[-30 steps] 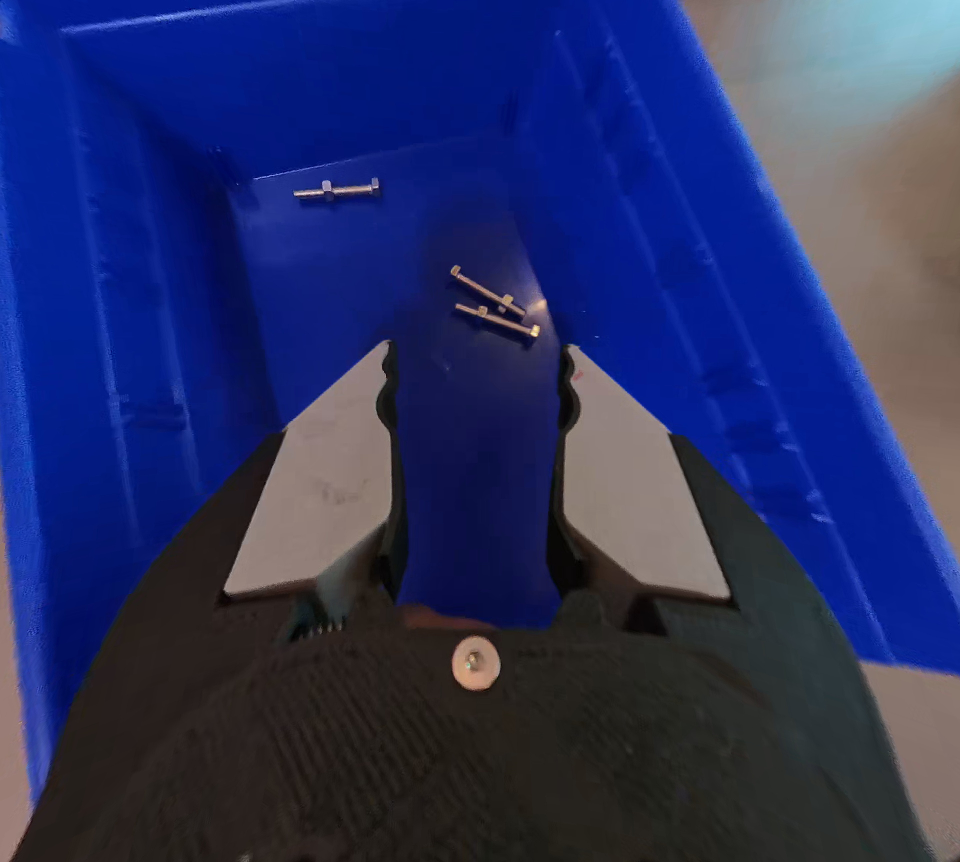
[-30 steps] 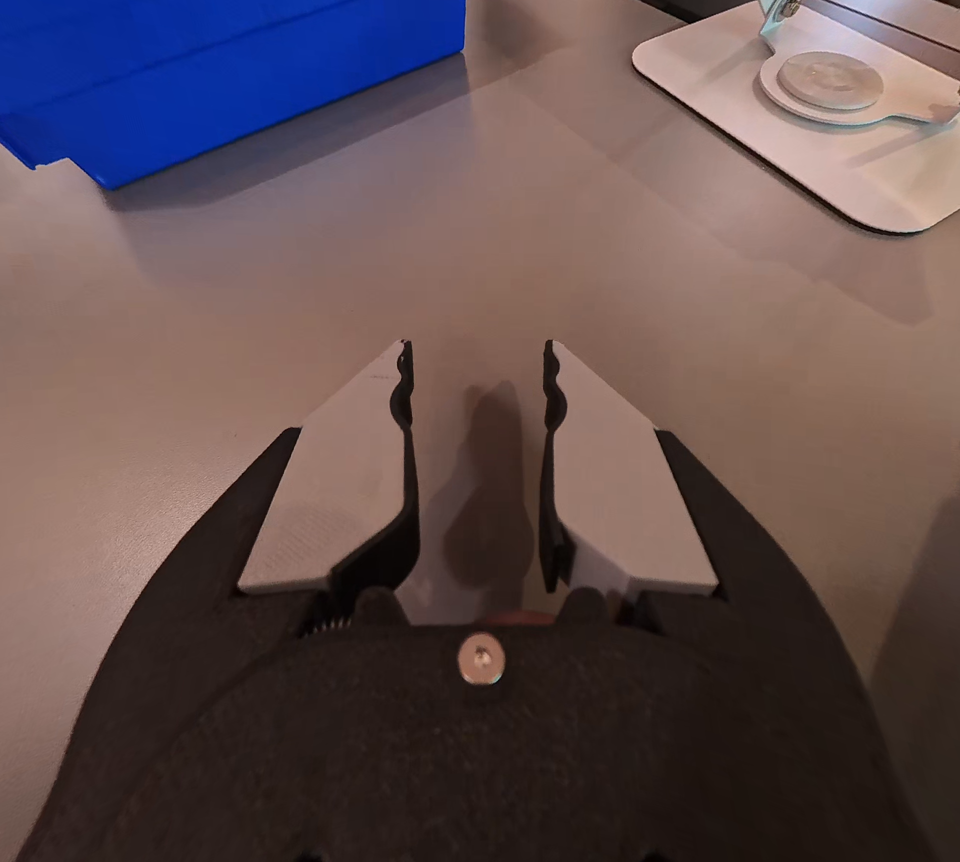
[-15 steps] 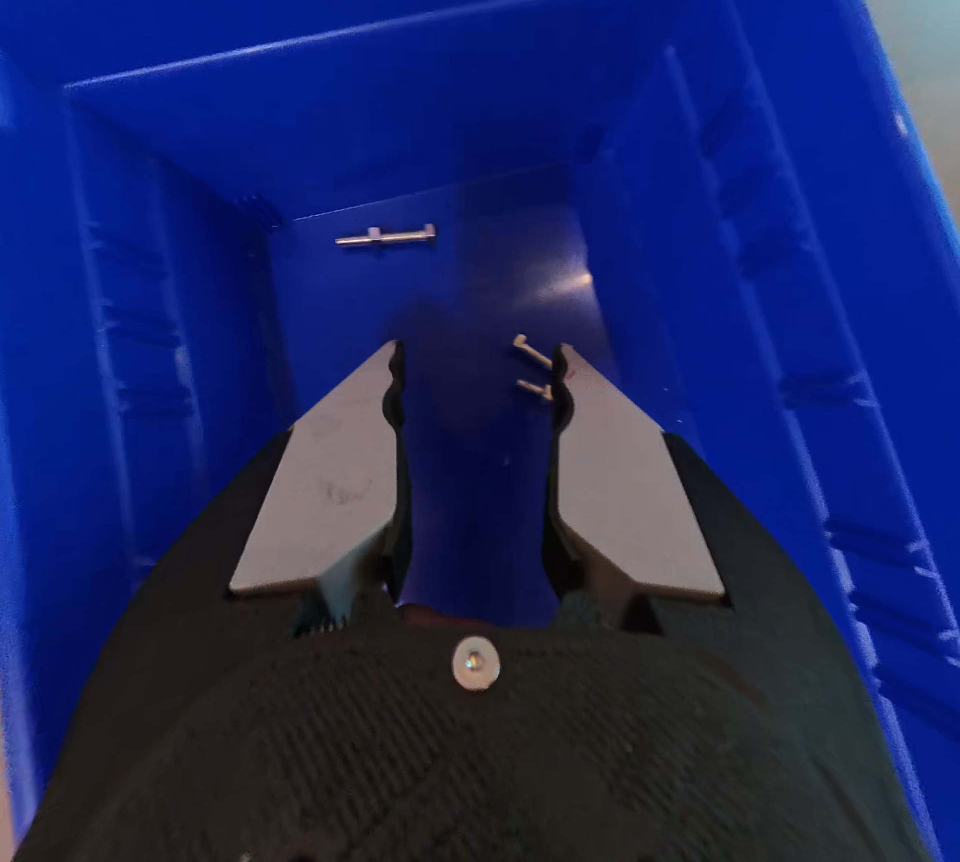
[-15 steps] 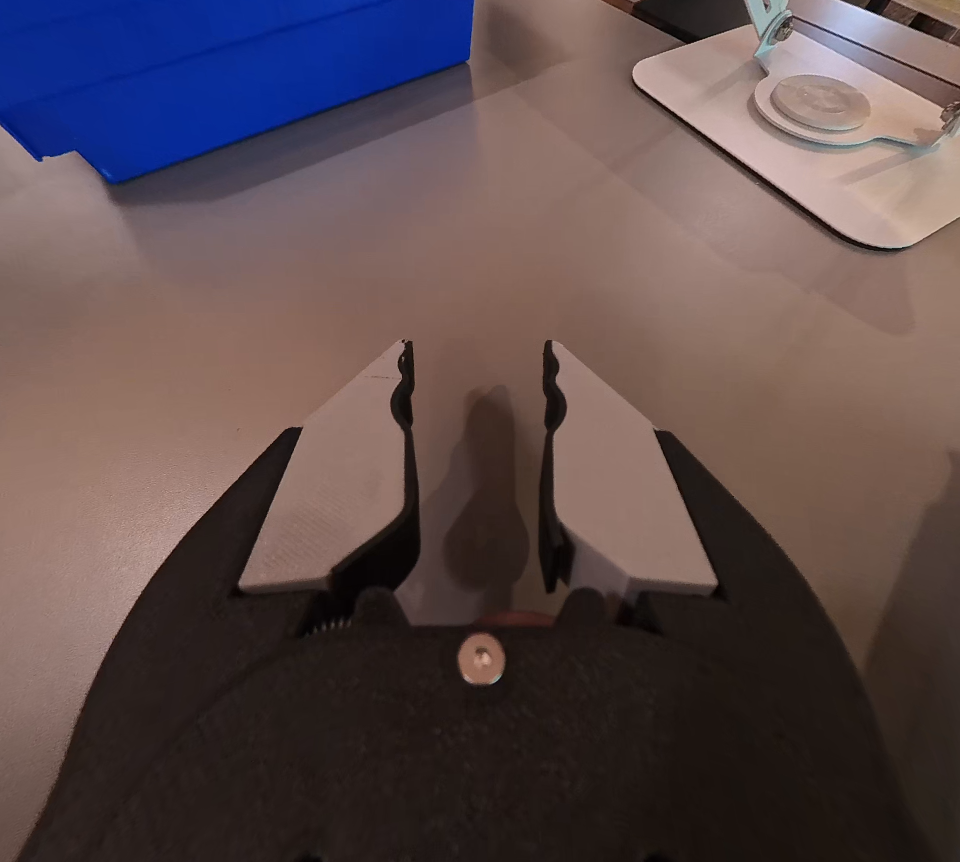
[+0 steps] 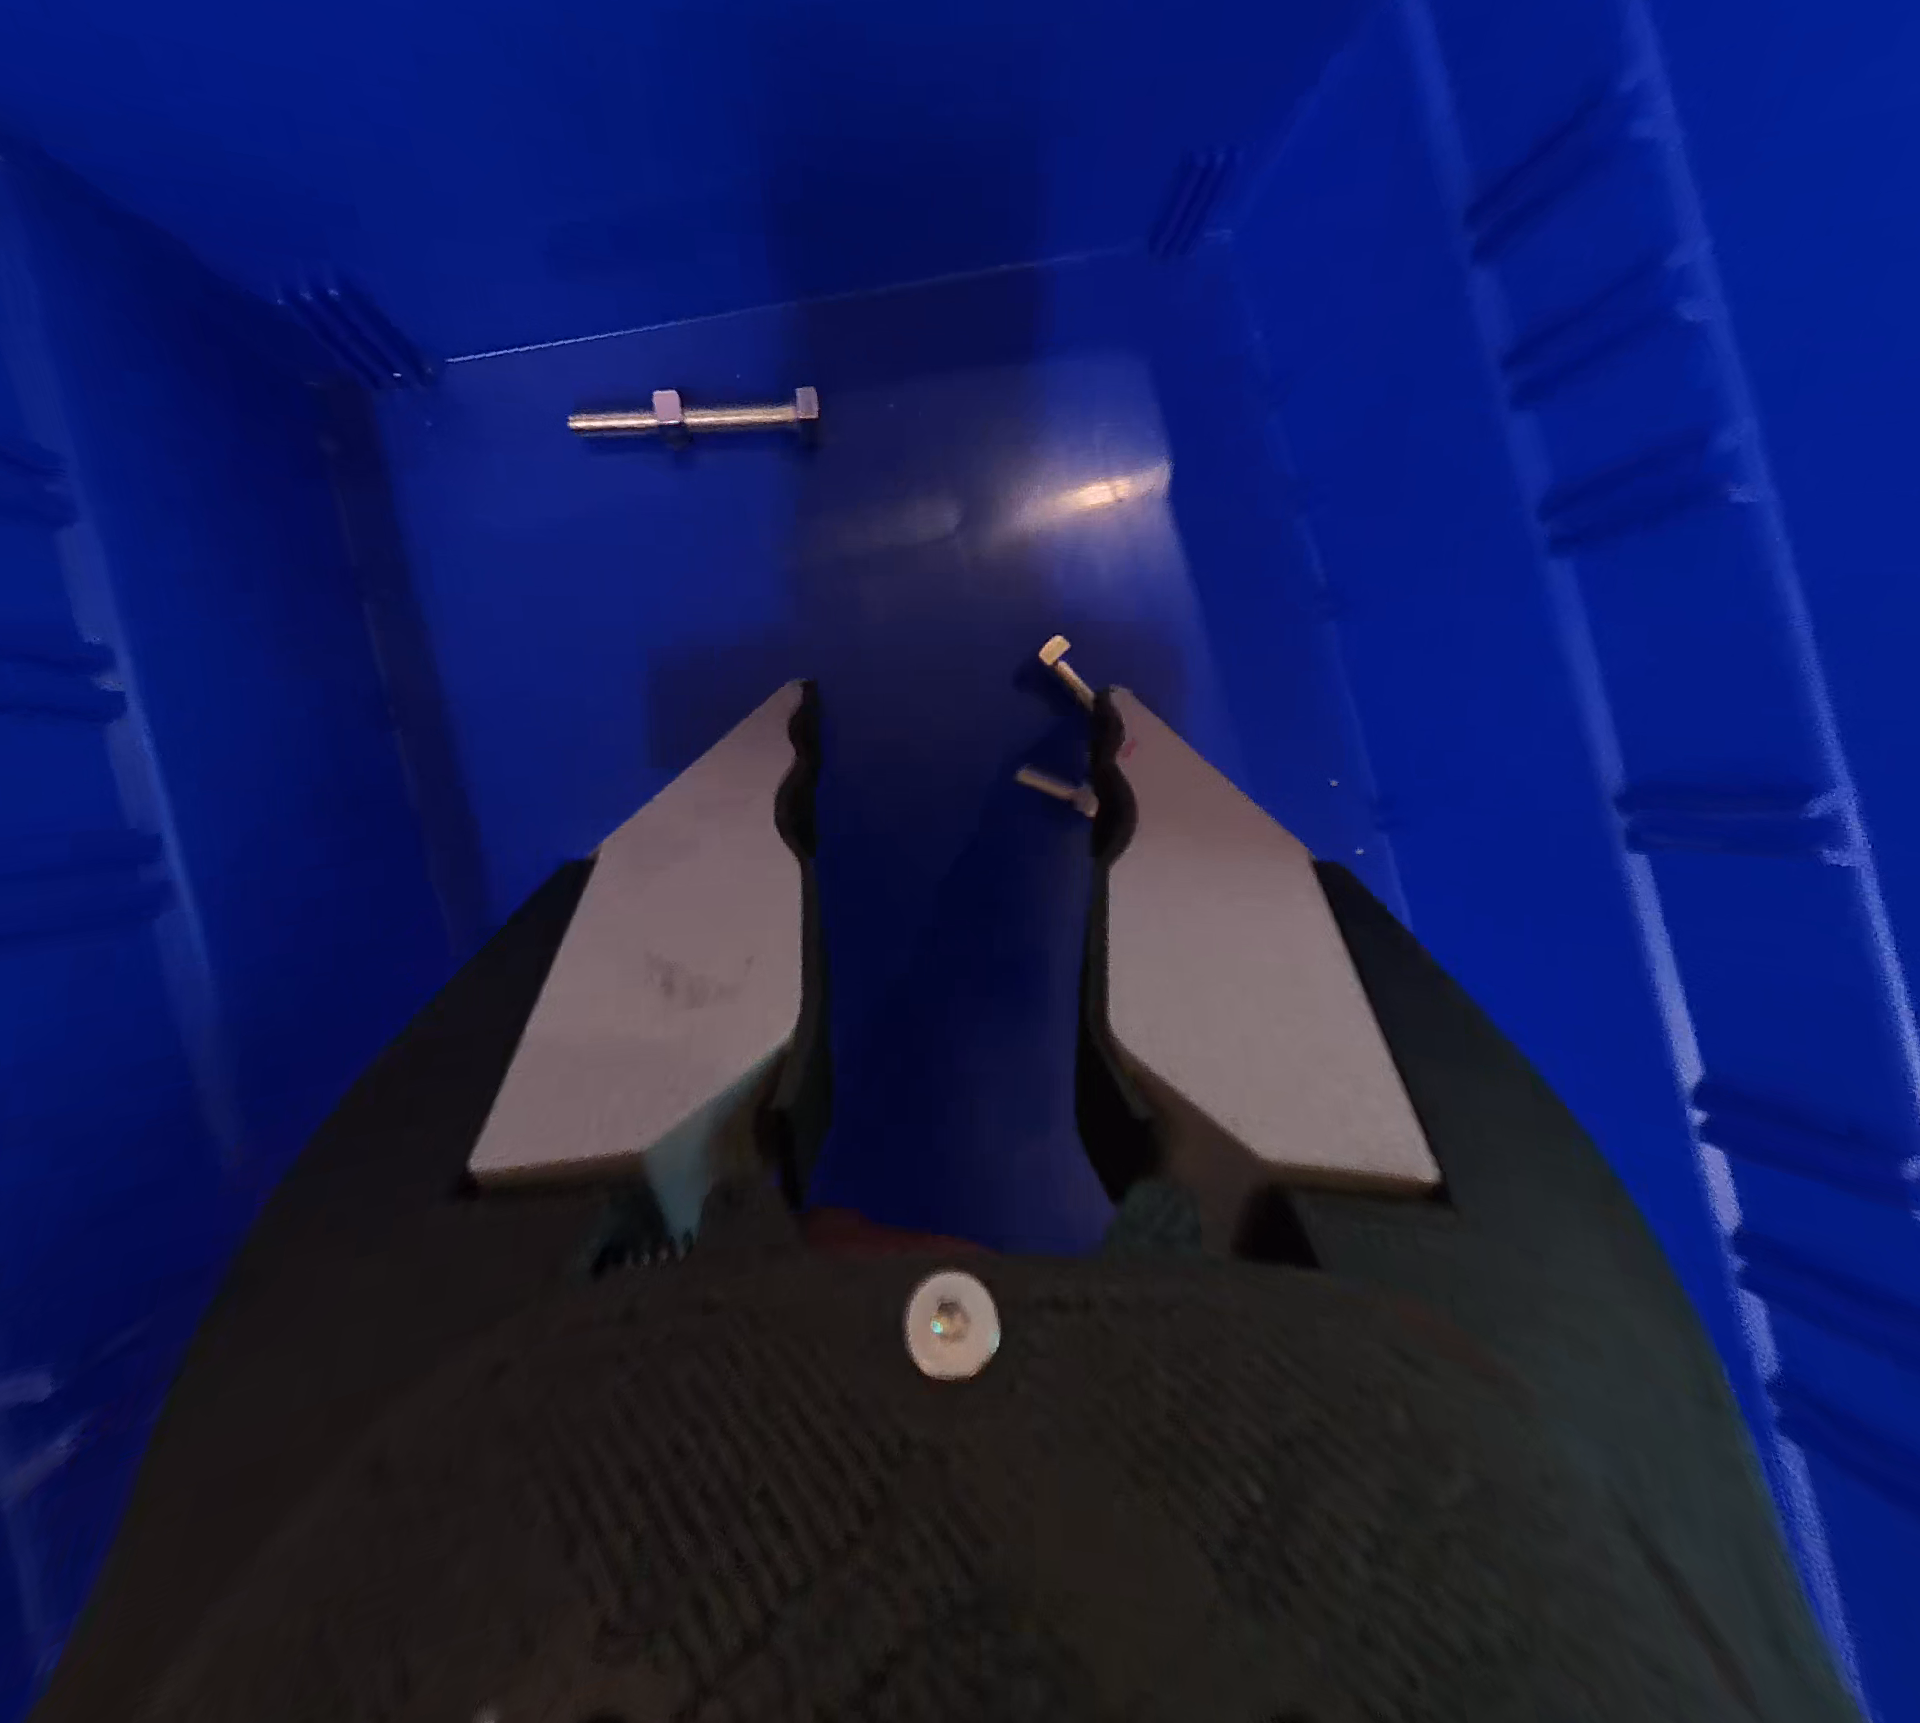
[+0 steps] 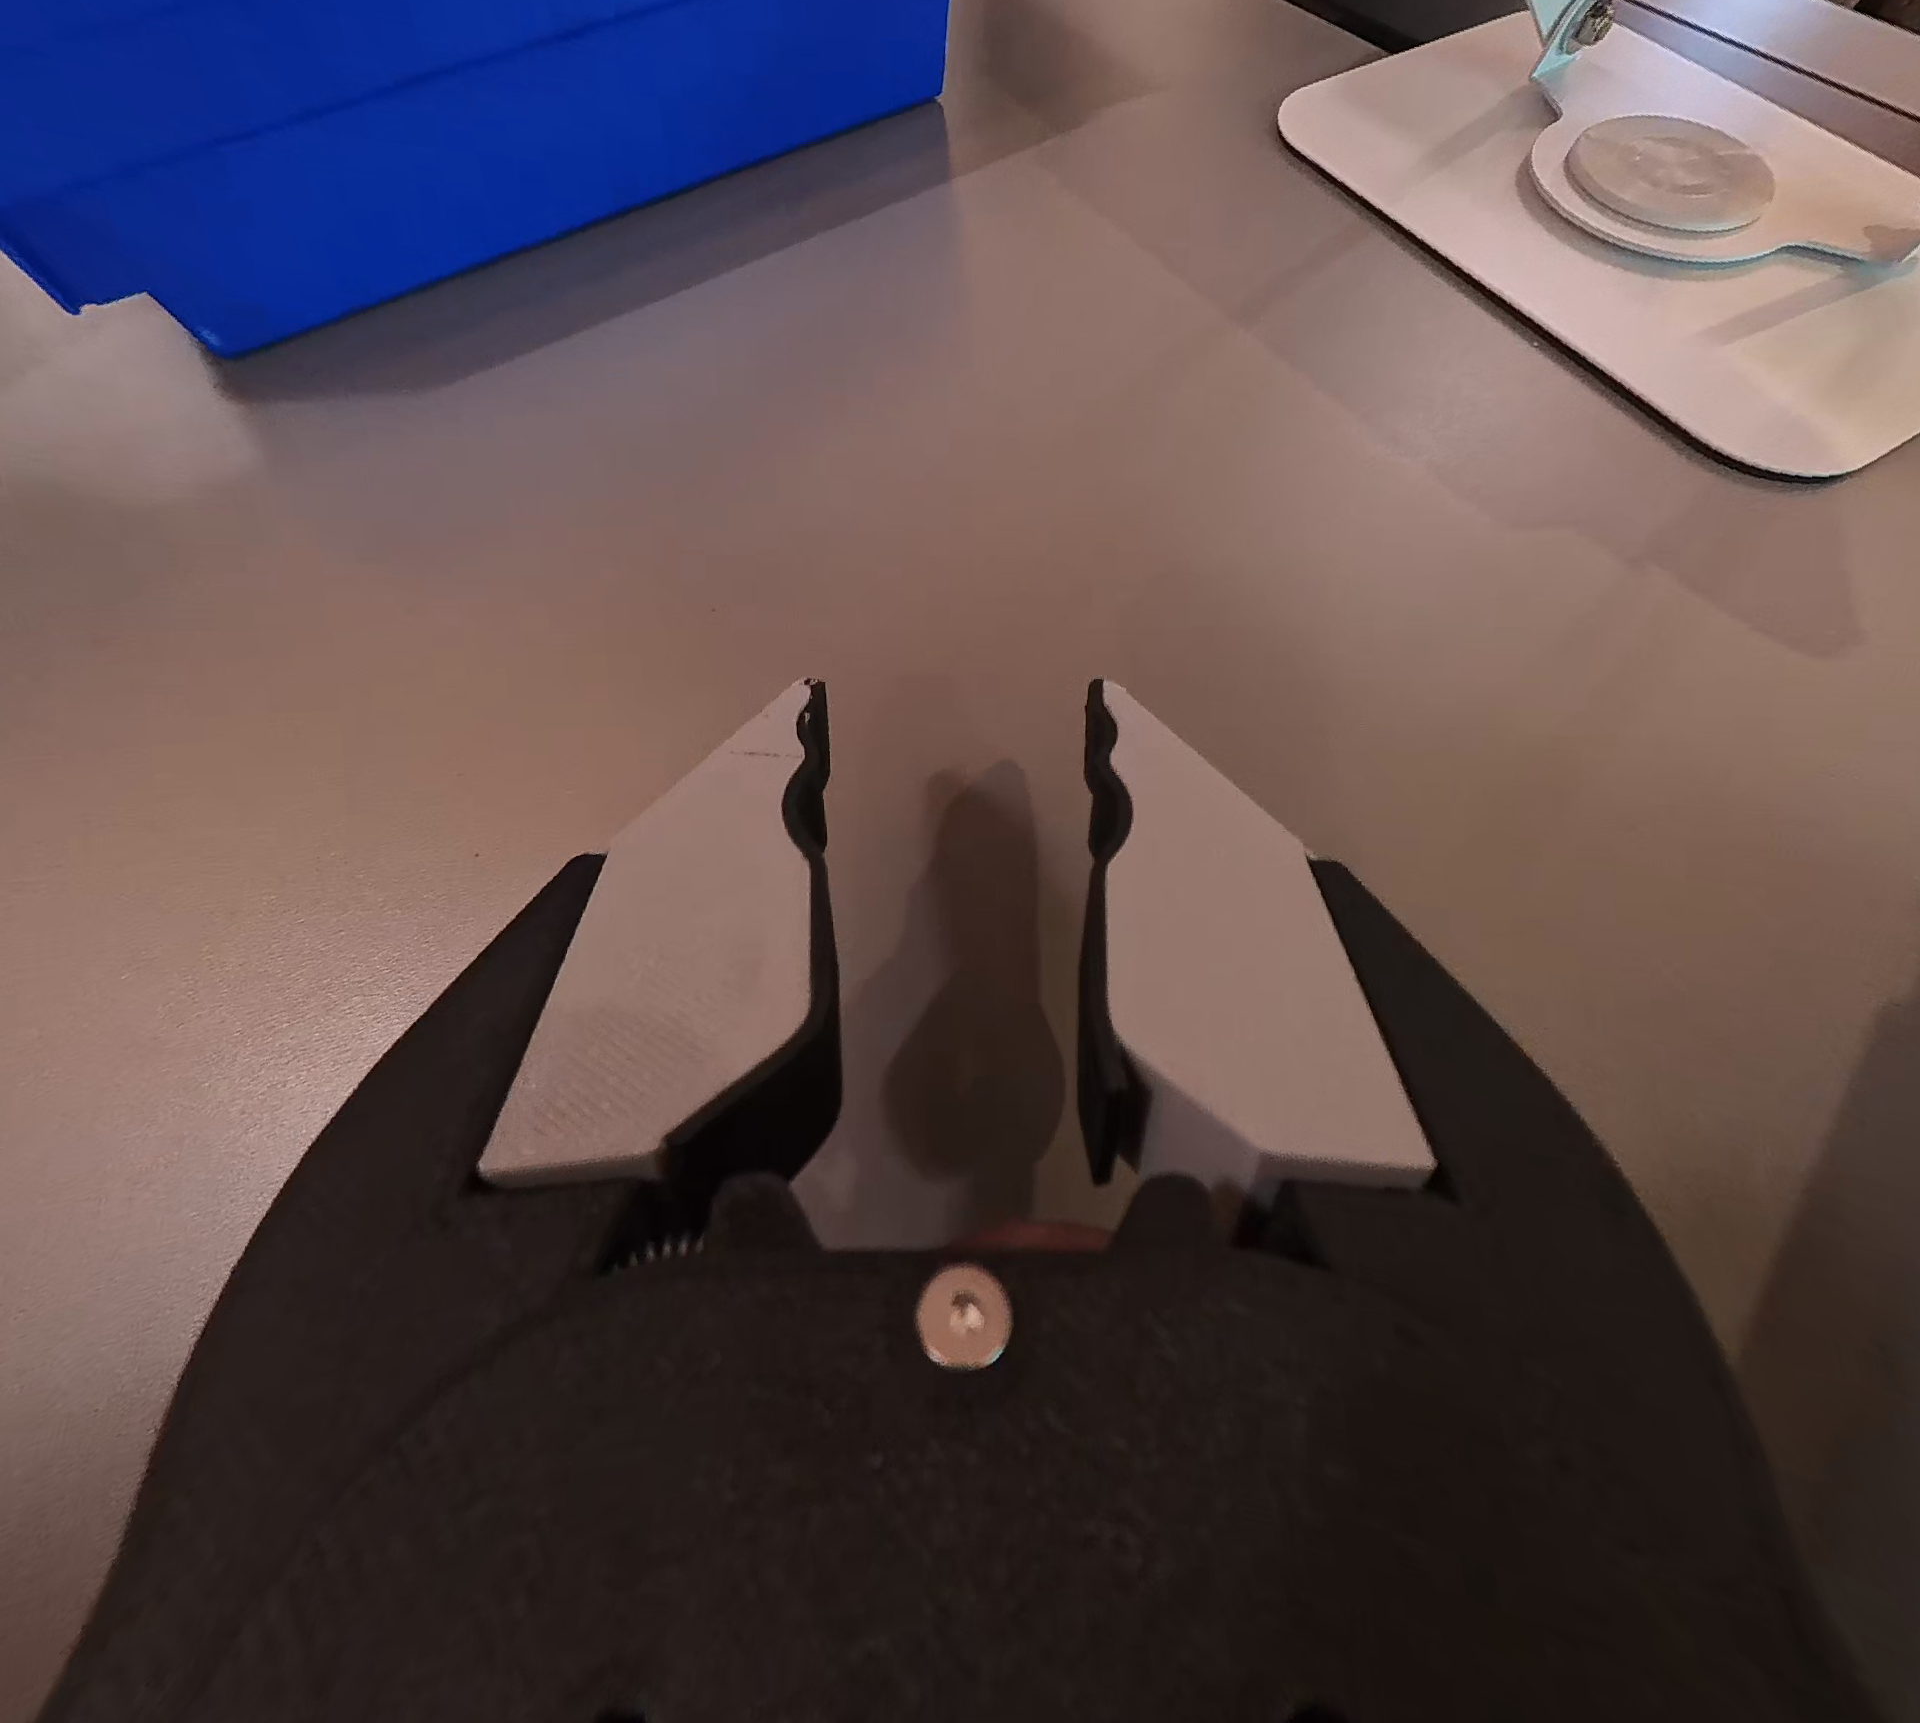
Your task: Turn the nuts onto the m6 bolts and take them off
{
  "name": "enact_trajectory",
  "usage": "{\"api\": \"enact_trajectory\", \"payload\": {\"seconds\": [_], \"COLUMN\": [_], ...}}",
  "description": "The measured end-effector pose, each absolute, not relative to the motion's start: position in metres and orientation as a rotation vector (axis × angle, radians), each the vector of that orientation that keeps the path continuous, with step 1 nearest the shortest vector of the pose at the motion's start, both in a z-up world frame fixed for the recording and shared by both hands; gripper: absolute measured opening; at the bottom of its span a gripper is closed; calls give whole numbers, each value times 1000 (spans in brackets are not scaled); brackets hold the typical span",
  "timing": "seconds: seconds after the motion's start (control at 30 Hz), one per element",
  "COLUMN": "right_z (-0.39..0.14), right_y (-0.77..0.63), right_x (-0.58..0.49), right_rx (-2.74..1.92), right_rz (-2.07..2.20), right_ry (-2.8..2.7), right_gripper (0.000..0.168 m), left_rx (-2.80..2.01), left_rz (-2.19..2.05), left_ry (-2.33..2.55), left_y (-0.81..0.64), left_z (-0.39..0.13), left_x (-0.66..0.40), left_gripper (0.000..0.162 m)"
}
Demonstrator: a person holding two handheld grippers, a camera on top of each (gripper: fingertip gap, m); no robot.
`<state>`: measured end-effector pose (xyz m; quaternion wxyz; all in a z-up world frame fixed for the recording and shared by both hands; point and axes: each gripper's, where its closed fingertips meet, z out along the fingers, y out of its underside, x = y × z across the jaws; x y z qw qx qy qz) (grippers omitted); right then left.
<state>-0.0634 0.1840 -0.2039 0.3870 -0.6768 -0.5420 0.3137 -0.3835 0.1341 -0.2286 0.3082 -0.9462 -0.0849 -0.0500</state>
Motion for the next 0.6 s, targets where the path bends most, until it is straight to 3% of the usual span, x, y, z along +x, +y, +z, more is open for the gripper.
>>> {"api": "enact_trajectory", "payload": {"seconds": [0.23,0.37,0.47,0.6], "right_z": [-204,-204,-205,-205], "right_y": [182,182,181,180], "right_x": [-64,-64,-64,-64], "right_rx": [-1710,-1702,-1706,-1697], "right_rz": [787,781,783,771], "right_ry": [-1397,-1399,-1403,-1418], "right_gripper": [46,46,46,46], "left_rx": [-2533,-2372,-2357,-2350], "left_rz": [-26,105,119,81], "left_ry": [-176,-262,-389,-460], "left_y": [141,152,152,163], "left_z": [-230,-200,-196,-205], "left_x": [-383,-412,-431,-436], "left_gripper": [44,34,49,51]}}
